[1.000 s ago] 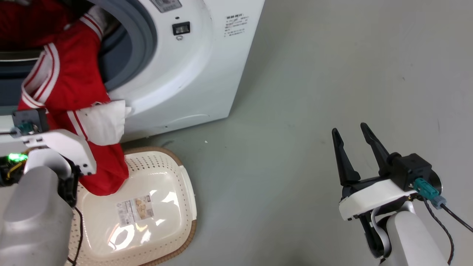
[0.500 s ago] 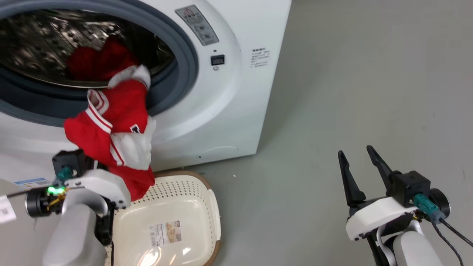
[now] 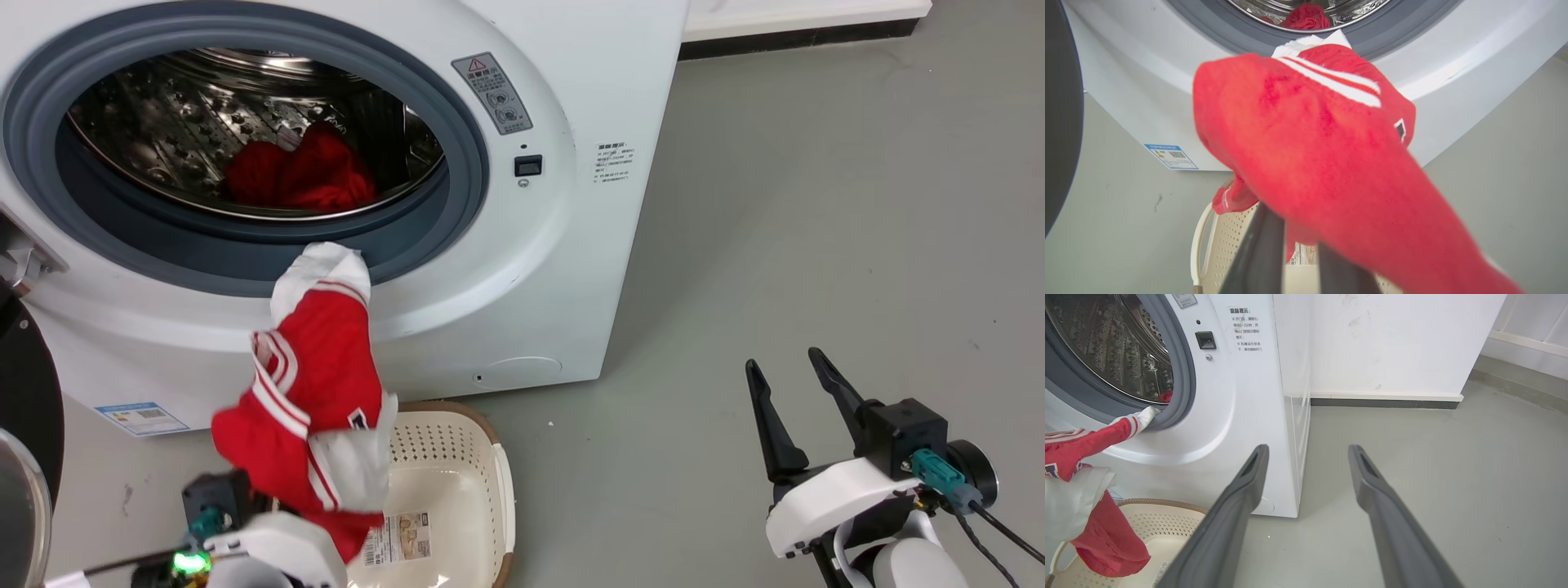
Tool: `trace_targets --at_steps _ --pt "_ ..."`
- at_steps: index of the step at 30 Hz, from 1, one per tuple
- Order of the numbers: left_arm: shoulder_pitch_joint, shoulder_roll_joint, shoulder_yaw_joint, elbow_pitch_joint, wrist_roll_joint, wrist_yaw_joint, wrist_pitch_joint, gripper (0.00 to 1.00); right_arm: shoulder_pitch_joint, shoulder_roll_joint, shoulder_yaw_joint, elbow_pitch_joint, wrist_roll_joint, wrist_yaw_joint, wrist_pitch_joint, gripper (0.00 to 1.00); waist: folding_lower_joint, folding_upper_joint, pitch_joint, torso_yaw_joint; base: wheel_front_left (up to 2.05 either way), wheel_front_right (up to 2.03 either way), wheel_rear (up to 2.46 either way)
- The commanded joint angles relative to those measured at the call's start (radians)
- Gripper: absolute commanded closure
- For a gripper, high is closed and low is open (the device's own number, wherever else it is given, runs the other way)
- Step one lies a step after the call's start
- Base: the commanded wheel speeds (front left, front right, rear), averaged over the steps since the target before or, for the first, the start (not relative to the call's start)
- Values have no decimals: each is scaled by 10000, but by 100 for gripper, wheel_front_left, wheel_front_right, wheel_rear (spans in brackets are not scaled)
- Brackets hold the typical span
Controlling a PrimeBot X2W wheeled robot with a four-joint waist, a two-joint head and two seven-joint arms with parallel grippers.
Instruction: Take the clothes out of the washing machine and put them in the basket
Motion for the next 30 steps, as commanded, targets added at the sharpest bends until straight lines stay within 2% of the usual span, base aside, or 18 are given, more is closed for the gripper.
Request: trace_targets --at_steps 1,6,10,19,30 --pt "272 -87 -22 -97 -104 61 74 100 70 1 2 -109 -1 -7 30 0 1 0 70 1 0 0 0" --pt "872 -289 -94 77 -344 85 306 100 -55 1 6 -283 54 -7 64 0 1 0 405 -42 0 0 0" --pt "737 -427 -95 455 -476 64 273 100 -264 2 -46 -408 80 -7 50 0 1 0 884 -49 0 0 0" --pt "-926 -295 27 1941 -546 -57 -75 100 -988 2 42 -627 186 -7 -109 0 1 0 2591 -393 0 0 0" --pt "-3307 -98 126 5185 -698 -319 -174 100 -1894 5 232 -475 426 -7 -513 0 1 0 4591 -1009 0 0 0"
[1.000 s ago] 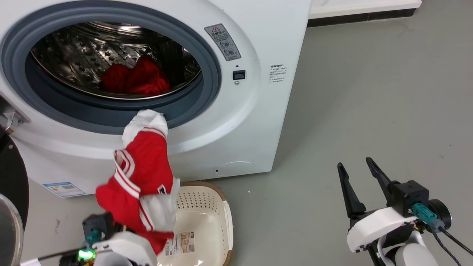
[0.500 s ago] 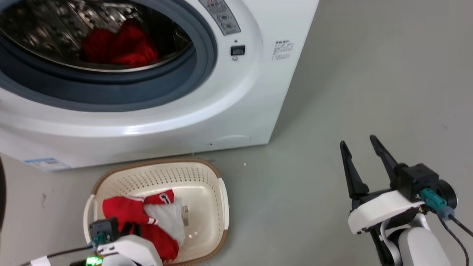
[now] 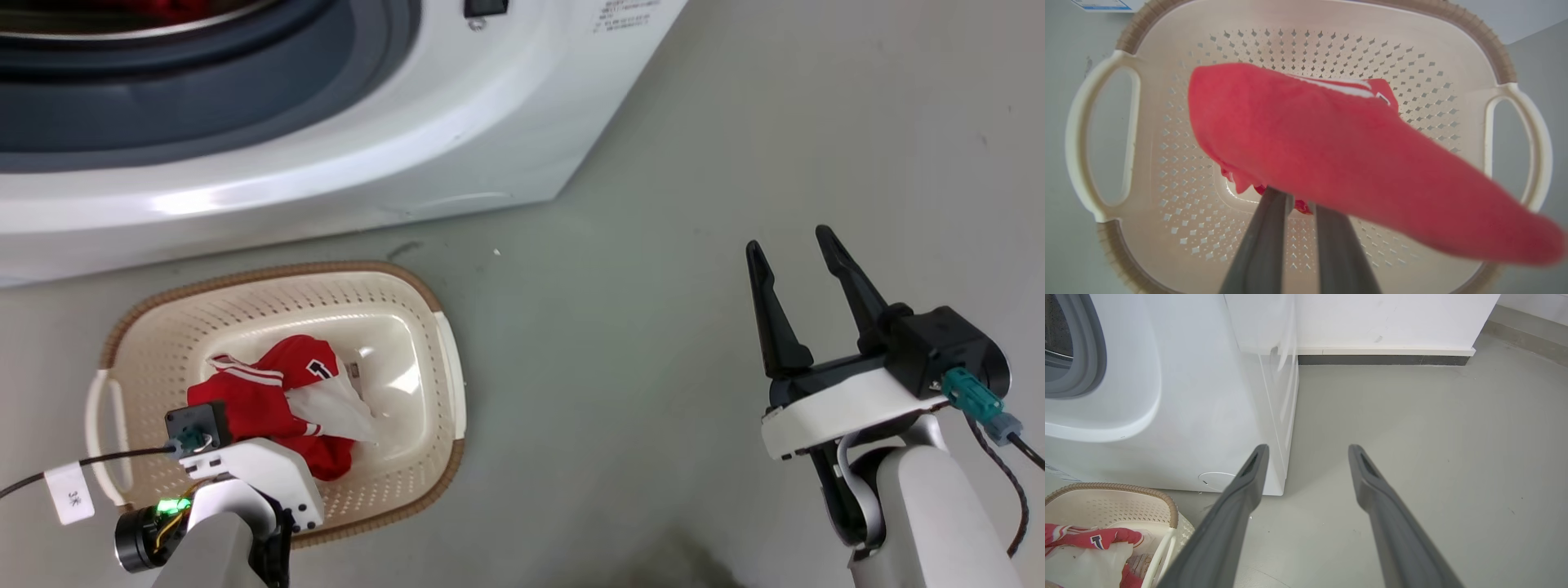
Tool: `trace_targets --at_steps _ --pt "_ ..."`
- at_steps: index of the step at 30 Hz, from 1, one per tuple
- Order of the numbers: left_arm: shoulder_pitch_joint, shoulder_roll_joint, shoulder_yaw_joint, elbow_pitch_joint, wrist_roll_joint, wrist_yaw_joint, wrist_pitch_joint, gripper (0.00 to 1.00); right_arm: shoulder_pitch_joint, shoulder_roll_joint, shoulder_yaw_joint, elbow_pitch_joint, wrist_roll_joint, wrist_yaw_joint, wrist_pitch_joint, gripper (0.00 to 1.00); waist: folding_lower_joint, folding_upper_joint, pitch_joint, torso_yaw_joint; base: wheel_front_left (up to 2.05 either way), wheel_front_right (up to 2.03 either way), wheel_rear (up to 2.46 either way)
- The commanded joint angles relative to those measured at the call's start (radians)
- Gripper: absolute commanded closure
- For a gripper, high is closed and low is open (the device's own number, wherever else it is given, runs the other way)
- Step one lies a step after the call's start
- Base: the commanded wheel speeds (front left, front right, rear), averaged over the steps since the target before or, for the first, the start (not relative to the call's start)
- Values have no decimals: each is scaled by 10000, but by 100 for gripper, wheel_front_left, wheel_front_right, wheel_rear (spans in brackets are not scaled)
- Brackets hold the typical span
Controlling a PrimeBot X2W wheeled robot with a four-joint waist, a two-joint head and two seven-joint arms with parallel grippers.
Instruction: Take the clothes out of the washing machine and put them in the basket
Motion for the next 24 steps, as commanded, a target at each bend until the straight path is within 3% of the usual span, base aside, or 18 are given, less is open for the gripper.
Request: trace_targets --at_steps 1,13,16,18,24 --pt "-414 -18 16 437 -67 -58 -93 100 -296 7 25 48 85 -7 -118 0 -1 0 691 -339 0 0 0" --pt "-1474 -257 -146 2543 -154 -286 -40 98 -694 6 117 433 186 -7 -438 0 -1 0 1330 -461 0 0 0" --pt "-1626 -242 -160 2769 -193 -288 47 56 -780 6 140 507 180 -7 -467 0 -1 0 1364 -456 0 0 0" --pt "-1667 -260 -136 2871 -258 -310 107 0 -800 6 148 585 165 -7 -499 0 -1 0 1305 -445 0 0 0" --pt "-1465 -342 -237 3028 -296 -452 39 0 -688 4 70 898 184 -7 -580 0 -1 0 538 -285 0 0 0"
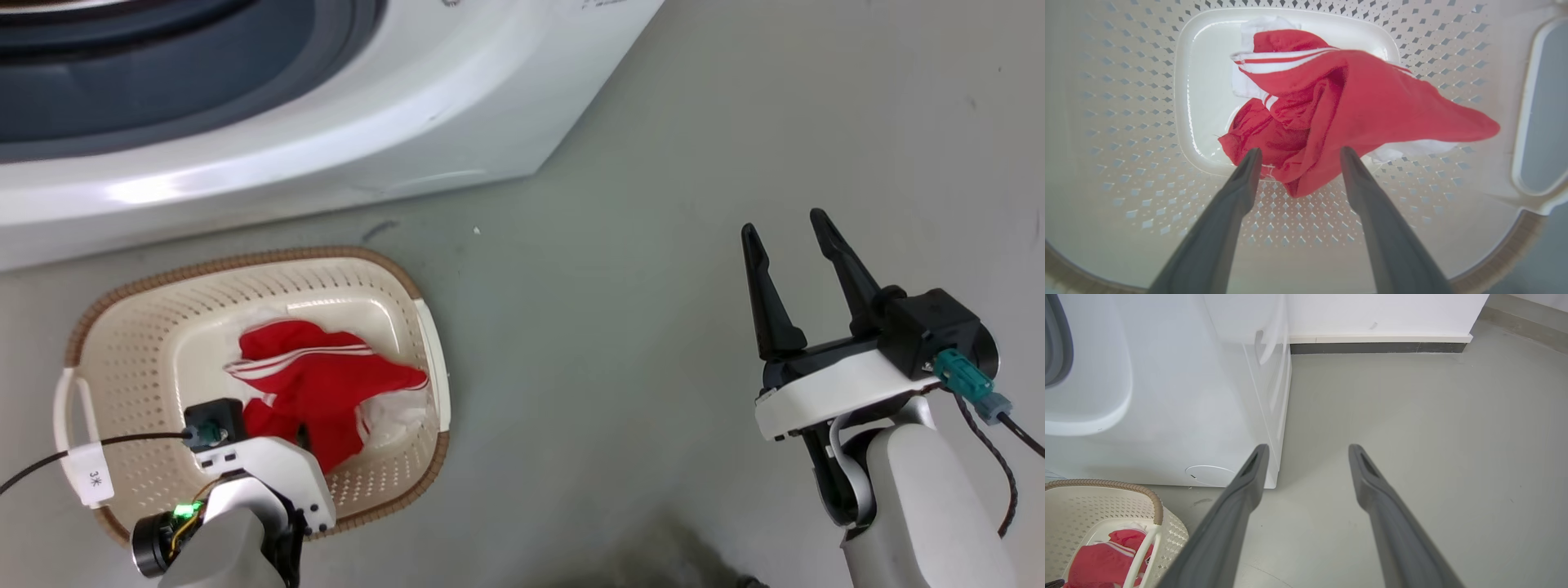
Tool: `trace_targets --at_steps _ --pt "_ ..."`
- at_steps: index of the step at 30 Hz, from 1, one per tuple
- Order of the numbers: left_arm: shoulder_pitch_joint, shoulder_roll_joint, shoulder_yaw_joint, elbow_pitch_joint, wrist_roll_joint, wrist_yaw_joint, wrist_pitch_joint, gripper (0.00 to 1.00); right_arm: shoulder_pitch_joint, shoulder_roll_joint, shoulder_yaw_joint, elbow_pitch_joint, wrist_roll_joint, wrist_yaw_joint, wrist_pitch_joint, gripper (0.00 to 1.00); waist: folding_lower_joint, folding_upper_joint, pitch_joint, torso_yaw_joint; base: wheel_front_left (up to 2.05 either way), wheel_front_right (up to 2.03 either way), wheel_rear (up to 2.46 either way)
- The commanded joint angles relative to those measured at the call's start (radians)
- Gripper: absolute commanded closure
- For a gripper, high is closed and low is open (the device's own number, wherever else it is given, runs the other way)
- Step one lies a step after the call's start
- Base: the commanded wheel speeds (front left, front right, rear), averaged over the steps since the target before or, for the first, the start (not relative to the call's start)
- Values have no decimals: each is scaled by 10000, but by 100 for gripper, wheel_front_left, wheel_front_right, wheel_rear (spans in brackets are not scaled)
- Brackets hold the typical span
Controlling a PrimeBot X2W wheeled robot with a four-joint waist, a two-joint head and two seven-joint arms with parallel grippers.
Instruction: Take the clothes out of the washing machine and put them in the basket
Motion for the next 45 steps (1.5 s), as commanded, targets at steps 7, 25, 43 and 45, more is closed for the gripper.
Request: trace_targets --at_steps 7,25,43,45 --pt "628 -73 -226 37 145 -221 -463 0 358 2 -140 325 -109 -7 -14 0 -1 0 -1818 397 0 0 0" --pt "3100 -137 610 -5063 1194 479 -650 0 1637 1 -375 -149 -435 -7 628 0 -1 0 -4134 1329 0 0 0" --pt "1799 538 628 -7885 2263 192 -64 0 2089 4 -64 -795 -306 -7 1006 0 -1 0 -4316 902 0 0 0" --pt "1267 756 645 -7752 2244 75 242 0 1934 5 -5 -820 -215 -7 958 0 -1 0 -4011 662 0 0 0"
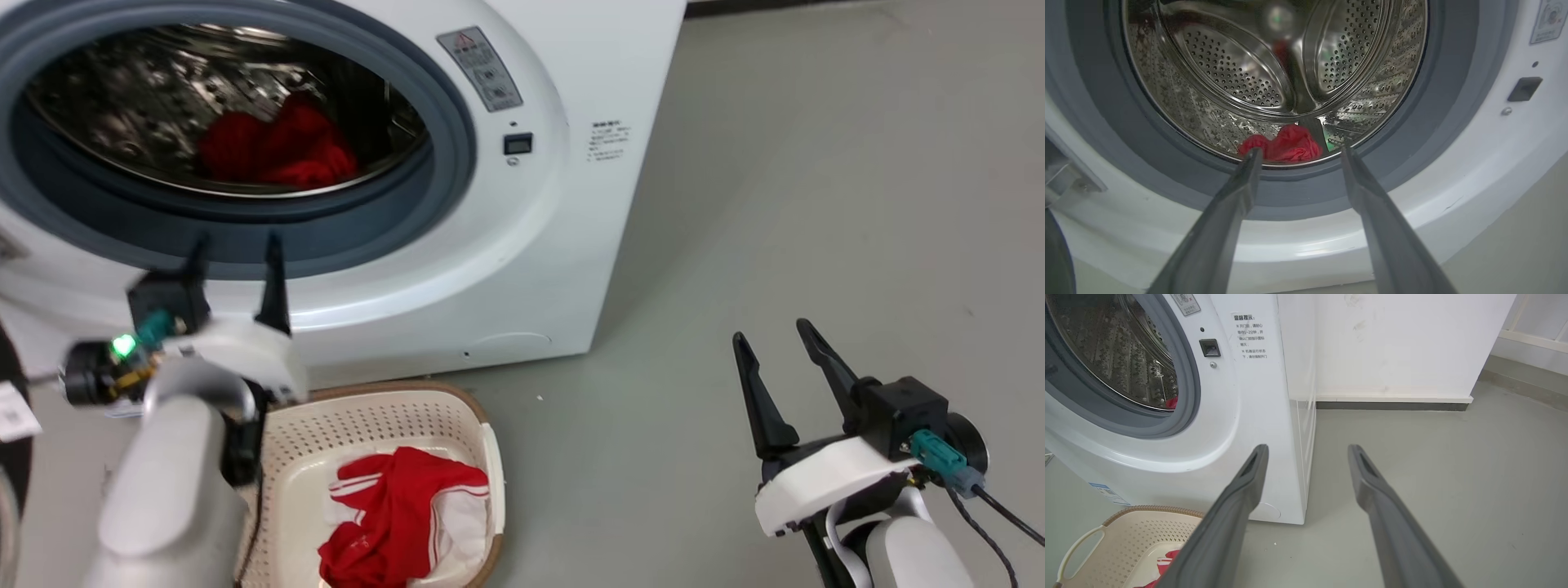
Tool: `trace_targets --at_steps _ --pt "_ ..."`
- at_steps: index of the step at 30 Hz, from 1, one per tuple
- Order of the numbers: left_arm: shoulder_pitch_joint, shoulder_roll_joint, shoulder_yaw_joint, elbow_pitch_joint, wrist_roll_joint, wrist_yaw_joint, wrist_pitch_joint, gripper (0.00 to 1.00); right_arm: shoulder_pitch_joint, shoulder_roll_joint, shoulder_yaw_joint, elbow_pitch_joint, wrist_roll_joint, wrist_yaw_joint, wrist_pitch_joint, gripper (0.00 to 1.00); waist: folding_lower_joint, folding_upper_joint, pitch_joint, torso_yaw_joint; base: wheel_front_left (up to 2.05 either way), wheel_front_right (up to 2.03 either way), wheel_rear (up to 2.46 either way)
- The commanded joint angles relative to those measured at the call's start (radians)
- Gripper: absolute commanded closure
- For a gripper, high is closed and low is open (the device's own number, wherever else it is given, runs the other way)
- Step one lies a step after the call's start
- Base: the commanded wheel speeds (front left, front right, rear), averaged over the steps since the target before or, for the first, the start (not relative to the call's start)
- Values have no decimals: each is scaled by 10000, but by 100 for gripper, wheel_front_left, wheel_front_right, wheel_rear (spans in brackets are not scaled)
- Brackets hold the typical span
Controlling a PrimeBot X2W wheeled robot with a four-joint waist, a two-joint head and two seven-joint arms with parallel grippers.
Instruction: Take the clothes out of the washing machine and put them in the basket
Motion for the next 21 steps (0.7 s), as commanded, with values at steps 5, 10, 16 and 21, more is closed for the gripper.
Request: trace_targets --at_steps 5,10,16,21 --pt "-1595 778 67 460 38 -285 871 0 -532 8 216 21 371 -7 -305 0 2 0 1264 -989 0 0 0" --pt "-2881 1416 185 999 66 -329 1621 0 -920 11 383 382 773 -7 -707 0 2 0 2177 -1615 0 0 0" --pt "-4481 2214 59 1728 309 -478 2775 0 -1372 9 663 929 1208 -7 -1135 0 2 0 3251 -2208 0 0 0" --pt "-5724 2969 -91 2206 542 -665 3759 0 -1773 15 773 1385 1681 -7 -1432 0 2 0 3988 -2672 0 0 0"
